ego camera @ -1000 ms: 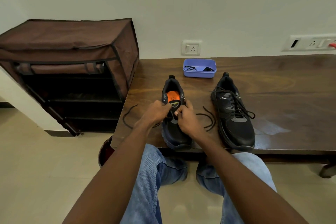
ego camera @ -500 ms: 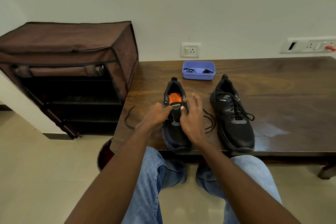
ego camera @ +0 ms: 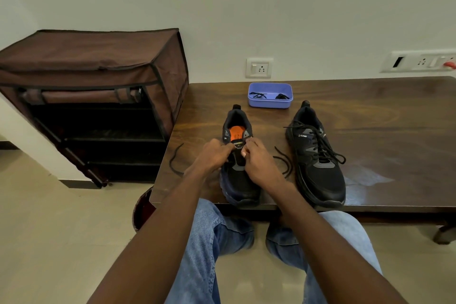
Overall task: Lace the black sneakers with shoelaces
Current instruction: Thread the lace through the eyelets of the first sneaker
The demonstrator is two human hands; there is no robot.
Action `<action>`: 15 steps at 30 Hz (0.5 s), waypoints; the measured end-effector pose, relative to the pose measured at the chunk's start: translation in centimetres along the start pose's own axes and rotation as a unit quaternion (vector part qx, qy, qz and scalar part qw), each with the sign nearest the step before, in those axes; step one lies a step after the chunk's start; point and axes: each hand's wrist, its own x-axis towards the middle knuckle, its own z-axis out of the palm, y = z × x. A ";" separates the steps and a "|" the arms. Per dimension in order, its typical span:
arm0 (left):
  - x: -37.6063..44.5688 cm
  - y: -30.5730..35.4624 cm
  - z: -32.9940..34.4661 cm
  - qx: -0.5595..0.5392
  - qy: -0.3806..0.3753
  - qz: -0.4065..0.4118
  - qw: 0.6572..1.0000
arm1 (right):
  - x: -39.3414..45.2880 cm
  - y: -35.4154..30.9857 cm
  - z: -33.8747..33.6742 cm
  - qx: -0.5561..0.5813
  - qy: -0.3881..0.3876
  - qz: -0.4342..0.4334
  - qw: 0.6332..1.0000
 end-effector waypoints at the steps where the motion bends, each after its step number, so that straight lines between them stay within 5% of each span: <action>1: 0.0 0.0 0.0 -0.002 -0.001 -0.002 1.000 | 0.2 0.3 -0.1 0.010 -0.004 -0.006 1.000; 5: 0.0 0.1 0.1 -0.002 -0.001 -0.001 1.000 | 0.3 0.9 0.8 -0.037 -0.056 -0.003 0.998; 9: 0.1 -0.1 0.2 -0.002 0.011 0.003 1.000 | -0.1 0.4 1.0 -0.035 -0.022 0.005 0.999; 12: 0.1 -0.3 0.3 -0.017 0.009 0.002 1.000 | -0.2 -0.1 0.2 0.019 0.042 0.088 0.995; 14: 0.1 -0.3 0.3 -0.024 0.009 0.000 1.000 | 0.3 0.0 -0.5 0.173 0.132 0.227 0.949; 15: 0.1 -0.4 0.3 -0.023 0.009 0.002 1.000 | 0.5 0.0 -0.9 0.290 0.173 0.294 0.894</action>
